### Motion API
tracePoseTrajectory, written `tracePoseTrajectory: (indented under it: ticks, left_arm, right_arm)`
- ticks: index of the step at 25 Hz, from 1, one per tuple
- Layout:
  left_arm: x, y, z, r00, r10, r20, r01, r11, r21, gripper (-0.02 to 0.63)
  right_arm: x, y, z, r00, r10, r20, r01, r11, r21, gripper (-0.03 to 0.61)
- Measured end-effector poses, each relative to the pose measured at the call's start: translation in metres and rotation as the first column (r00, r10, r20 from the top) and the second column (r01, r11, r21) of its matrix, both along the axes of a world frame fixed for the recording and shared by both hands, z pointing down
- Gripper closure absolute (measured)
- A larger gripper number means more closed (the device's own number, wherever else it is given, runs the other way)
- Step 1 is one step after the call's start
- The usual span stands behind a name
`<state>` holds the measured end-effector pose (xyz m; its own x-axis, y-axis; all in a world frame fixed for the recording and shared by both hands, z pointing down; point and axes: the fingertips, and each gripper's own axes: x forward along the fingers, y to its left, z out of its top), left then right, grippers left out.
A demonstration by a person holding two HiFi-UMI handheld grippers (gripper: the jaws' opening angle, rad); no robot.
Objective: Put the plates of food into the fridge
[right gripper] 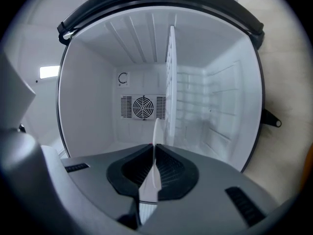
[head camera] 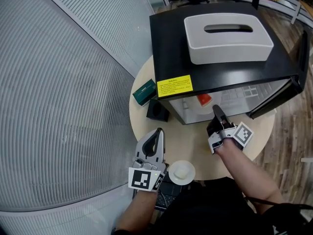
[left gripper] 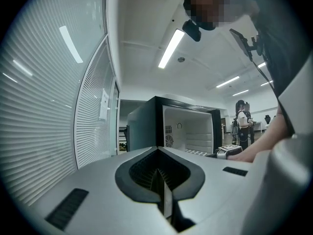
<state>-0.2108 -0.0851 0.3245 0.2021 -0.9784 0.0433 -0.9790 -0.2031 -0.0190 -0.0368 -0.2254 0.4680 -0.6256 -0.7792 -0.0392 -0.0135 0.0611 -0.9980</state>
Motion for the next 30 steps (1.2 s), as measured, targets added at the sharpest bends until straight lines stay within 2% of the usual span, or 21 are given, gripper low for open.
tracePoseTrajectory:
  ticks: [10, 19, 24, 30]
  left_arm:
    - [-0.014, 0.002, 0.006, 1.000, -0.028, -0.005, 0.028, 0.999, -0.020, 0.611]
    - [-0.016, 0.010, 0.005, 0.999, -0.042, -0.003, 0.041, 0.999, -0.026, 0.611]
    - [-0.015, 0.015, 0.003, 0.999, -0.044, 0.001, 0.044, 0.999, -0.023, 0.611]
    - [-0.014, 0.020, -0.003, 0.999, -0.045, 0.000, 0.045, 0.999, -0.008, 0.611]
  right_arm:
    - [-0.017, -0.004, 0.012, 0.999, 0.018, -0.037, -0.020, 0.997, -0.068, 0.560]
    - [-0.023, -0.009, 0.013, 1.000, 0.014, 0.007, -0.013, 0.997, -0.072, 0.558]
    - [-0.027, -0.008, 0.007, 1.000, -0.023, -0.011, 0.023, 1.000, 0.011, 0.555]
    - [-0.028, -0.006, -0.003, 0.998, -0.056, -0.029, 0.058, 0.996, 0.072, 0.471]
